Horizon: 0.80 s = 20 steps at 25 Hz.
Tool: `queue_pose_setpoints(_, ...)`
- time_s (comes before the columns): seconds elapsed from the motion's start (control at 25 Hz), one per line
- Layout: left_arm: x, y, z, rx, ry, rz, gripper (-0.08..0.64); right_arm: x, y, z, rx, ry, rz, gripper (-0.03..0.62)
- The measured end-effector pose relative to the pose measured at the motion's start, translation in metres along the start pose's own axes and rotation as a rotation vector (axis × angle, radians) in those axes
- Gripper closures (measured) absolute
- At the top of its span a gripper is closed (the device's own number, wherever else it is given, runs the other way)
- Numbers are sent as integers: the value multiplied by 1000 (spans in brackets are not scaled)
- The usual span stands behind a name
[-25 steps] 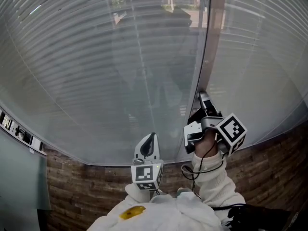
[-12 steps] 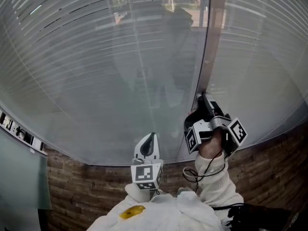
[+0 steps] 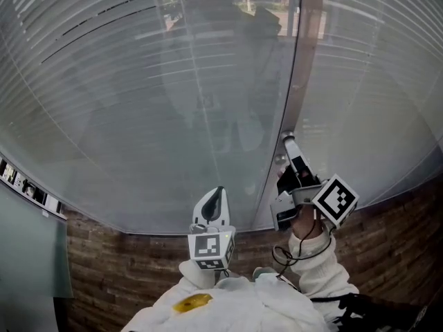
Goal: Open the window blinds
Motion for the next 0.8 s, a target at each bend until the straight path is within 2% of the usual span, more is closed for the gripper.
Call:
queue_pose_setpoints(0.08, 0, 0, 2, 2, 9, -2, 560, 10, 4, 2, 388, -36, 3, 426)
queue_pose_setpoints(0.12, 0, 0, 3, 4, 15, -2, 560, 14, 5, 5, 618, -50, 3, 422)
queue_pose_setpoints(0.28, 1, -1, 4, 5, 28, -4, 560, 14, -5, 30, 1696, -118, 72, 420)
queue_pose_setpoints(0.32, 2, -1, 4, 6, 31, -4, 560, 12, -9, 33, 1919, -146, 87, 419)
queue_pose_setpoints(0.36, 3, -2, 4, 7, 34, -3, 560, 8, -13, 35, 2088, -164, 102, 419)
queue_pose_setpoints(0.44, 4, -3, 3, 9, 38, -3, 560, 0, -20, 33, 2289, -164, 164, 419)
queue_pose_setpoints(0.56, 6, -2, 2, 7, 43, -6, 560, -9, -26, 26, 2451, -164, 231, 419)
queue_pose_setpoints(0.68, 8, -1, 5, 10, 56, -6, 560, -16, -28, 22, 2508, -196, 211, 419)
queue_pose_setpoints(0.8, 9, -2, 7, 15, 66, 0, 560, -17, -27, 23, 2502, -213, 194, 422)
Point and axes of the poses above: the fingertips, and each gripper's own axes: x backward along the fingers, z to its left, y out of its top, the point moved 5 cm from there along x, backward along the fingers, and after that the axes turned 7 degrees about -y, right-handed, at the moved point
